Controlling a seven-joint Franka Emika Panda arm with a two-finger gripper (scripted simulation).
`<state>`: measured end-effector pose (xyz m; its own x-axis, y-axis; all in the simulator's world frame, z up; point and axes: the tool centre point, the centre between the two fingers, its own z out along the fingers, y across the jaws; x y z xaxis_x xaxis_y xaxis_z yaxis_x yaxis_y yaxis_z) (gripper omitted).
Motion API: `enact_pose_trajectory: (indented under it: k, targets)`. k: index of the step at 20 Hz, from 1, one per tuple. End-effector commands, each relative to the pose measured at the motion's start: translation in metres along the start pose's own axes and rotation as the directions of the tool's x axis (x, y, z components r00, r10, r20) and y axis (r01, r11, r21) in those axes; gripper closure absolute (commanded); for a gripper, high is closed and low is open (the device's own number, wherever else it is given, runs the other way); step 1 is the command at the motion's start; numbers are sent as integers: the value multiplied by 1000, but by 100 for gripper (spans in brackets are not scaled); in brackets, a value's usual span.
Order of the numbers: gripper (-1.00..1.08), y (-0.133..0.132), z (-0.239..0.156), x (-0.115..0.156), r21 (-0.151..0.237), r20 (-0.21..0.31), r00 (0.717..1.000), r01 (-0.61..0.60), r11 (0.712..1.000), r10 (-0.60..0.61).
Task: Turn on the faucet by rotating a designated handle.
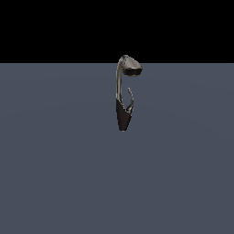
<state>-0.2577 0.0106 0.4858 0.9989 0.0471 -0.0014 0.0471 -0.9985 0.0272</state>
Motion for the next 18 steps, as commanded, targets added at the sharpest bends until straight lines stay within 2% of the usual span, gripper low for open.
enact_pose_trajectory:
  k: [1,10,18]
  targets:
    - [108,0,0,0,0,0,1000,0,1000,0]
    - [108,-9,-14,2,-48,-35,999,38,998,-40]
    - [108,-10,-13,8,-30,-26,1000,16,999,-17]
